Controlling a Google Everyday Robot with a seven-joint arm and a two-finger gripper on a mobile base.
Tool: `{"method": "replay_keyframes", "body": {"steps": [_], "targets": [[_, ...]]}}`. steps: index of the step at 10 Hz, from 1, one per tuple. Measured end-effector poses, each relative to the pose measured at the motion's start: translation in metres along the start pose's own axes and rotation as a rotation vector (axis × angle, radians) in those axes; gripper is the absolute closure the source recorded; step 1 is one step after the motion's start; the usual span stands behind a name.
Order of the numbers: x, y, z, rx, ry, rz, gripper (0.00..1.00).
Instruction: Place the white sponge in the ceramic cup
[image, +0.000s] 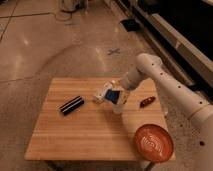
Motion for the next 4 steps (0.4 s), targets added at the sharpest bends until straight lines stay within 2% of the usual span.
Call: {"method": "replay_keyframes", "body": {"steps": [4], "targets": [[0.0087,-0.0015,-0.0072,0.006,0.003,0.016,0.2]]}}
